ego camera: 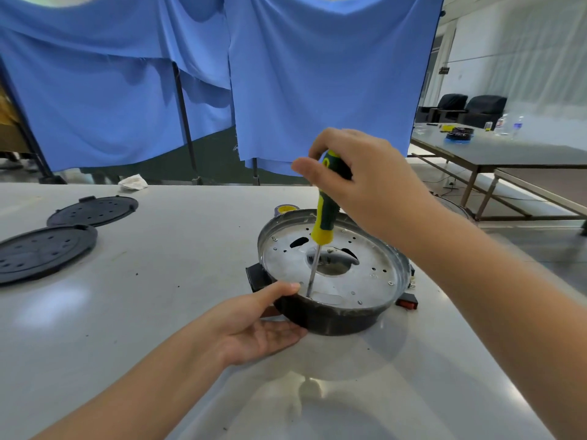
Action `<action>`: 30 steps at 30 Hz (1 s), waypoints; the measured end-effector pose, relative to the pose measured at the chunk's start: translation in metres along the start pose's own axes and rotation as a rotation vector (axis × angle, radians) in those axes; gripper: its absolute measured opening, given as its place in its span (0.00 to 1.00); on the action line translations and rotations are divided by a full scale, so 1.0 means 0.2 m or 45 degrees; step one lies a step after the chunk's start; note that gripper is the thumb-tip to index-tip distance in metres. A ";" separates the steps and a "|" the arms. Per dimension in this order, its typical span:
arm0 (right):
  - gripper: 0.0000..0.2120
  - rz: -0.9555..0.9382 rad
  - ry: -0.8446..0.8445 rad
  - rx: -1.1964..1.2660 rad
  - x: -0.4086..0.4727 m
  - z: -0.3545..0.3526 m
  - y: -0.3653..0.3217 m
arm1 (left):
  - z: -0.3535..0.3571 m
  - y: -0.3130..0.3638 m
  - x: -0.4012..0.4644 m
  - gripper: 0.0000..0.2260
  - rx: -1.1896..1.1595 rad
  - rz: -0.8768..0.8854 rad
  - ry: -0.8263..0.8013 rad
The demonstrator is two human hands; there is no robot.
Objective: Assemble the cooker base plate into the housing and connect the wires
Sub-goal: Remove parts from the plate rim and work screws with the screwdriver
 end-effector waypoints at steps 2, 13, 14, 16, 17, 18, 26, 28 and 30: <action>0.14 -0.008 -0.025 0.027 0.00 0.02 0.01 | -0.01 0.00 0.00 0.28 0.060 -0.068 -0.005; 0.11 -0.061 -0.221 0.517 -0.03 0.11 0.04 | -0.05 -0.04 -0.03 0.41 0.364 -0.321 -0.103; 0.11 -0.077 -0.219 0.508 -0.03 0.12 0.04 | -0.05 -0.04 -0.04 0.39 0.363 -0.323 -0.108; 0.12 -0.096 -0.205 0.503 -0.04 0.12 0.04 | -0.05 -0.04 -0.04 0.37 0.362 -0.323 -0.109; 0.12 -0.101 -0.192 0.495 -0.04 0.11 0.04 | -0.05 -0.04 -0.04 0.36 0.358 -0.319 -0.105; 0.12 -0.105 -0.180 0.481 -0.05 0.11 0.04 | -0.05 -0.04 -0.04 0.36 0.351 -0.314 -0.102; 0.12 -0.119 -0.148 0.489 -0.05 0.11 0.04 | -0.03 -0.04 -0.06 0.34 0.300 -0.251 -0.086; 0.12 -0.124 -0.147 0.496 -0.05 0.10 0.04 | -0.03 -0.03 -0.07 0.34 0.338 -0.233 -0.061; 0.12 -0.124 -0.150 0.502 -0.05 0.10 0.04 | -0.04 -0.01 -0.08 0.34 0.379 -0.225 -0.039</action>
Point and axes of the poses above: each hand's wrist, its own x-axis towards the middle knuckle, its own z-axis out of the palm, y = z × x, the point moved 8 cm from there along x, towards the middle knuckle, and after that the axes turned 12 degrees about -y, right-handed, at the moved point
